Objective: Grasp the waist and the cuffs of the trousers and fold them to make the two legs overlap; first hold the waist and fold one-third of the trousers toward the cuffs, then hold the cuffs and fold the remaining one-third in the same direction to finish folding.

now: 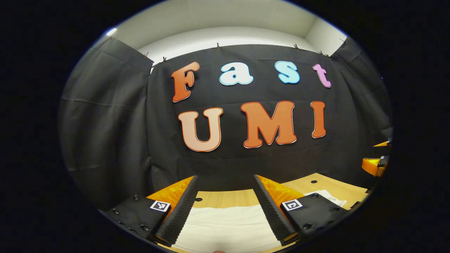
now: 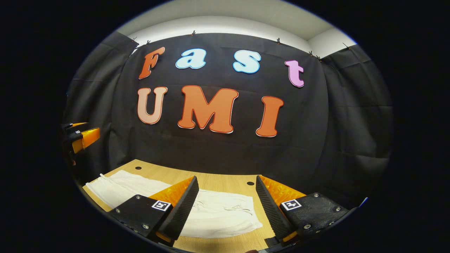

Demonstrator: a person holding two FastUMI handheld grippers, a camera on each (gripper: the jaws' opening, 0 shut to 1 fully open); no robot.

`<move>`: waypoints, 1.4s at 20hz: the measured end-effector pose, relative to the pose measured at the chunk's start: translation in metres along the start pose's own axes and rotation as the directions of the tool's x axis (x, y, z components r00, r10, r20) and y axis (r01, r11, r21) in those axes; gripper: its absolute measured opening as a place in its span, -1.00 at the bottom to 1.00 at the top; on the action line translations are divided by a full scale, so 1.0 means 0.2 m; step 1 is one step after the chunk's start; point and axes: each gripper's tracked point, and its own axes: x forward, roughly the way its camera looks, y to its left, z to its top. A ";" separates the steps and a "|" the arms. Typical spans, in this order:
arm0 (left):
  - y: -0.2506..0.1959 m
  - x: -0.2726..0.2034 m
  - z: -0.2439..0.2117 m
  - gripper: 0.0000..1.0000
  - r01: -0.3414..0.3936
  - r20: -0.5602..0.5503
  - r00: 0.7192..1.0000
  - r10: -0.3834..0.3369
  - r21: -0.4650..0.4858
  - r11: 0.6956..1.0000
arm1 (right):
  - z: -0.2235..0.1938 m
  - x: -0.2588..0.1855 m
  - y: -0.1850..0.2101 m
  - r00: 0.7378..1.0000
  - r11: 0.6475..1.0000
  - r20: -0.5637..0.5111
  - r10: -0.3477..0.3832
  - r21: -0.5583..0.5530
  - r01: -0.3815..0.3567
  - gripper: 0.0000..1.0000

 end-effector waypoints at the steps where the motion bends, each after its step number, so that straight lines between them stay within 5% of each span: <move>1: -0.01 -0.01 0.00 0.99 0.001 0.000 1.000 -0.001 0.001 1.000 | -0.01 -0.01 -0.01 1.000 1.000 -0.002 0.003 0.000 -0.003 0.96; 7: -0.08 -0.04 -0.07 1.00 0.009 -0.039 0.999 -0.010 -0.004 1.000 | -0.07 -0.03 -0.05 1.000 1.000 -0.025 0.017 0.013 -0.017 0.96; 16: 0.15 -0.11 -0.38 0.99 -0.137 -0.248 0.962 0.113 -0.083 0.987 | -0.33 -0.02 -0.15 0.986 0.998 -0.164 0.041 0.057 -0.032 0.96; 22: 0.45 -0.15 -0.73 0.99 -0.256 -0.470 0.868 0.161 -0.146 0.956 | -0.56 0.08 -0.20 0.950 0.996 -0.312 0.013 0.089 0.015 0.96; 28: 0.78 -0.17 -1.14 0.94 -0.370 -0.656 0.740 0.149 -0.212 0.904 | -0.80 0.14 -0.19 0.868 0.990 -0.496 -0.018 0.112 0.085 0.96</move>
